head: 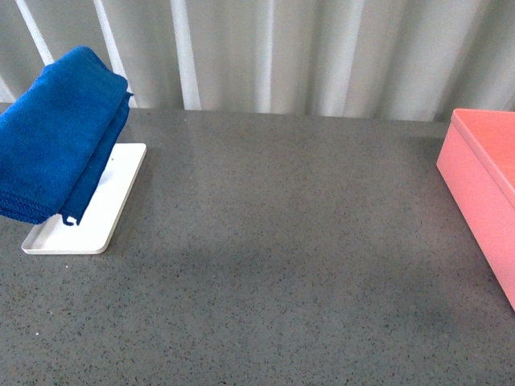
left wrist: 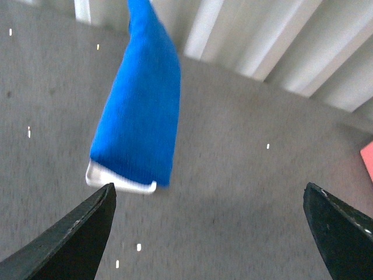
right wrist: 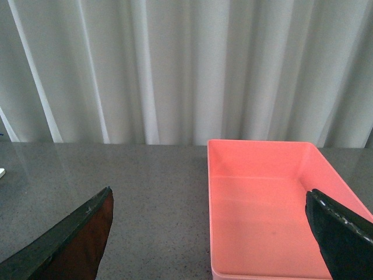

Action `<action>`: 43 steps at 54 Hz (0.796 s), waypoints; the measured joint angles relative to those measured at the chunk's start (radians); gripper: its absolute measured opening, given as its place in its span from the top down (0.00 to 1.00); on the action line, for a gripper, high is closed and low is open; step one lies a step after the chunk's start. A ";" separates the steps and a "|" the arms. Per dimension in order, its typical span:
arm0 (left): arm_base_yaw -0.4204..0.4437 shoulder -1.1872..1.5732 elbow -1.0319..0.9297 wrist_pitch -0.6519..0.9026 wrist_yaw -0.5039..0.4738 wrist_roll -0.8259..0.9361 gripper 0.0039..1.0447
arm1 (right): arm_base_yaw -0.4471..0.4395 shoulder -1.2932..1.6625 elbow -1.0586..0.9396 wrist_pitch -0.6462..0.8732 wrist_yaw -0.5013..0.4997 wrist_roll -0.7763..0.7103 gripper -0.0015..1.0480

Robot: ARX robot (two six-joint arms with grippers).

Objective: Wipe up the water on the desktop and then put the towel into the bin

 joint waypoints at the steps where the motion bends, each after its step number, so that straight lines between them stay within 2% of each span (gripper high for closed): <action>1: 0.006 0.022 0.016 0.010 0.004 0.009 0.06 | 0.000 0.000 0.000 0.000 0.000 0.000 0.07; 11: 0.062 0.384 0.289 0.026 0.102 0.171 0.06 | 0.000 0.000 0.000 0.000 -0.001 0.000 0.07; 18: 0.081 0.605 0.484 -0.010 0.087 0.306 0.06 | 0.000 0.000 0.000 0.000 0.000 0.000 0.07; 29: 0.105 0.895 0.805 -0.175 0.010 0.502 0.06 | 0.000 0.000 0.000 0.000 0.000 0.000 0.07; 32: 0.113 0.941 0.864 -0.213 -0.016 0.527 0.06 | 0.000 0.000 0.000 0.000 0.000 0.000 0.07; 43: 0.122 1.016 0.970 -0.298 -0.006 0.509 0.06 | 0.000 0.000 0.000 0.000 0.000 0.000 0.07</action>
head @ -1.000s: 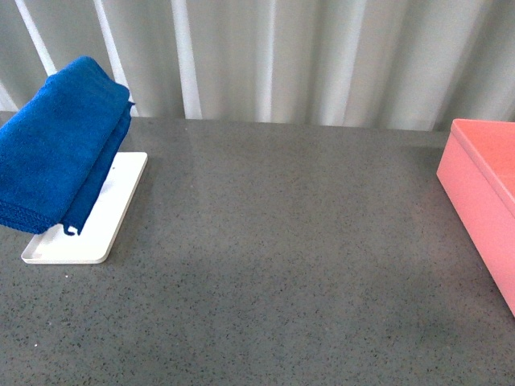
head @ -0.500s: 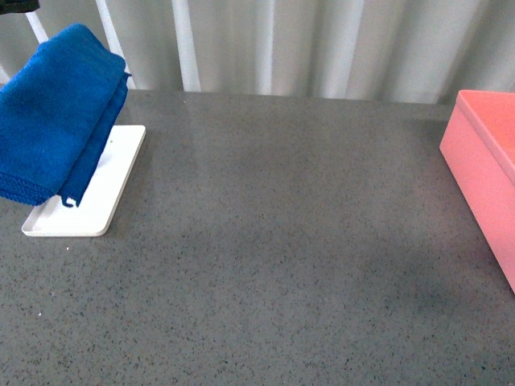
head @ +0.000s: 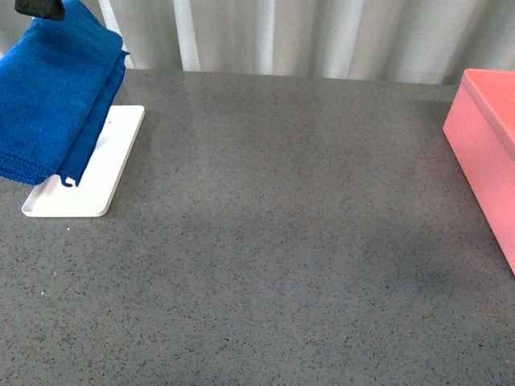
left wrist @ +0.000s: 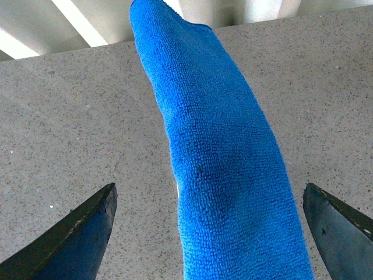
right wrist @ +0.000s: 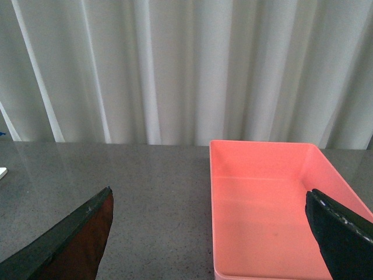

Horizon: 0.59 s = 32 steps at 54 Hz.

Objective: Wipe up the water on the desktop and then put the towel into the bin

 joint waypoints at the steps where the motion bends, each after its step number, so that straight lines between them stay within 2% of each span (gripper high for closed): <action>1: 0.000 0.002 0.002 -0.001 0.000 -0.002 0.06 | 0.000 0.000 0.000 0.000 0.000 0.000 0.07; 12: -0.003 0.023 0.020 -0.019 0.029 -0.042 0.06 | 0.000 0.000 0.000 0.000 0.000 0.000 0.07; 32: -0.016 0.064 0.002 0.034 -0.005 -0.040 0.06 | 0.000 0.000 0.000 0.000 0.000 0.000 0.07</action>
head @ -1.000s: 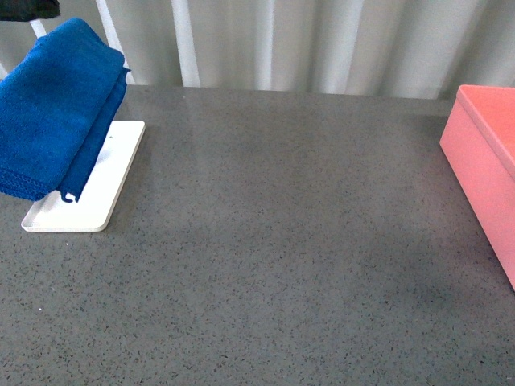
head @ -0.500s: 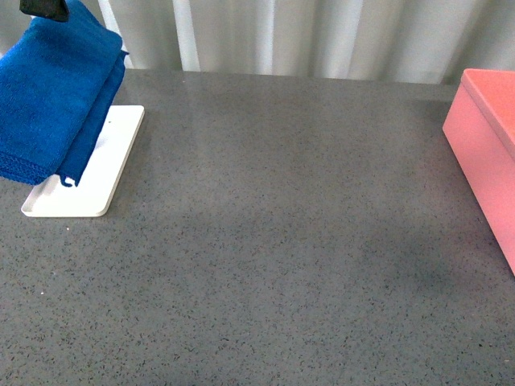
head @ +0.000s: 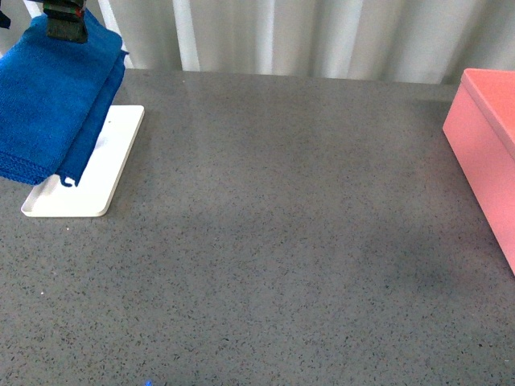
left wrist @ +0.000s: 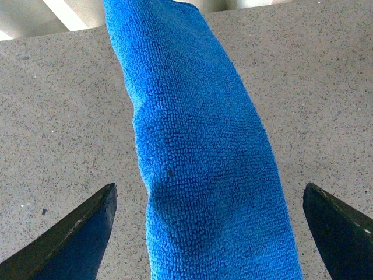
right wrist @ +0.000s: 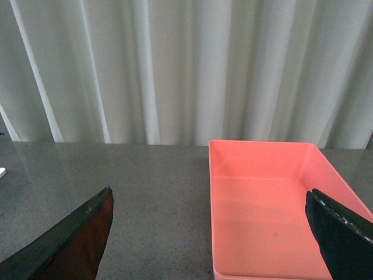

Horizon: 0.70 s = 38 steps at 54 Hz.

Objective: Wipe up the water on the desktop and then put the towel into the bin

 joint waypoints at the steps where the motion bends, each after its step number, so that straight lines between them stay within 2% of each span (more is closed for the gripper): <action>1: 0.000 0.003 0.000 0.002 0.000 0.000 0.06 | 0.000 0.000 0.000 0.000 0.000 0.000 0.07; 19: 0.000 0.024 -0.014 0.023 -0.015 -0.009 0.08 | 0.000 0.000 0.000 0.000 0.000 0.000 0.07; 27: 0.000 0.030 -0.024 0.029 -0.015 -0.021 0.40 | 0.000 0.000 0.000 0.000 0.000 0.000 0.07; 35: 0.001 0.031 -0.026 0.029 -0.018 -0.021 0.60 | 0.000 0.000 0.000 0.000 0.000 0.000 0.07; 38: 0.004 0.031 -0.029 0.029 -0.013 -0.027 0.74 | 0.000 0.000 0.000 0.000 0.000 0.000 0.07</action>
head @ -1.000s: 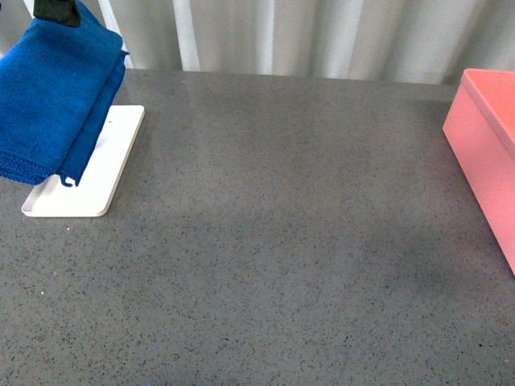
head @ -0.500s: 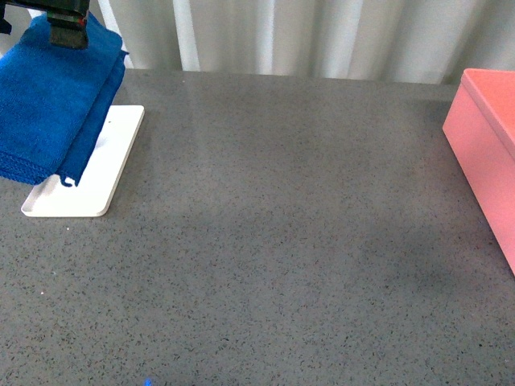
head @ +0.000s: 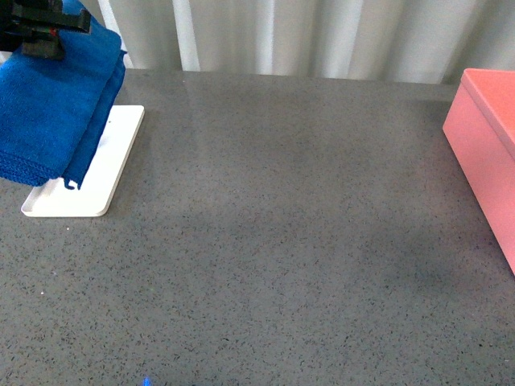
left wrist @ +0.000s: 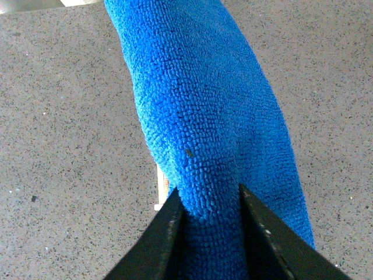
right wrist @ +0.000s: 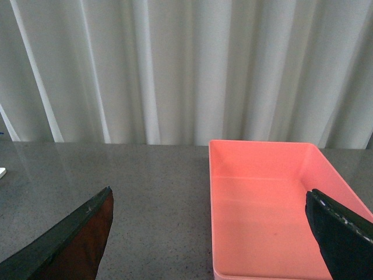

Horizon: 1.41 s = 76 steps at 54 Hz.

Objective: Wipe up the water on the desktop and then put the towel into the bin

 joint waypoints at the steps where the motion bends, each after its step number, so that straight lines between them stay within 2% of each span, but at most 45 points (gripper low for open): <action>1: 0.001 0.000 0.000 0.001 0.000 -0.002 0.77 | 0.000 0.000 0.000 0.000 0.000 0.000 0.07; 3: 0.003 0.000 -0.003 0.003 0.008 -0.008 0.86 | 0.000 0.000 0.000 0.000 0.000 0.000 0.07; 8: 0.007 0.000 -0.008 0.019 0.015 -0.016 0.96 | 0.000 0.000 0.000 0.000 0.000 0.000 0.07; 34: 0.031 -0.133 0.063 -0.013 0.131 -0.103 0.96 | 0.000 0.000 0.000 0.000 0.000 0.000 0.07; 40: 0.012 -0.229 0.031 -0.010 0.220 -0.150 0.96 | 0.000 0.000 0.000 0.000 0.000 0.000 0.07; 49: -0.116 -0.423 -0.164 0.106 0.431 -0.306 0.96 | 0.000 0.000 0.000 0.000 0.000 0.000 0.07; 65: -0.360 -0.489 -0.309 0.246 0.427 -0.472 0.96 | 0.000 0.000 0.000 0.000 0.000 0.000 0.07; 76: -0.439 -0.460 -0.338 0.301 0.401 -0.491 0.96 | 0.000 0.000 0.000 0.000 0.000 0.000 0.07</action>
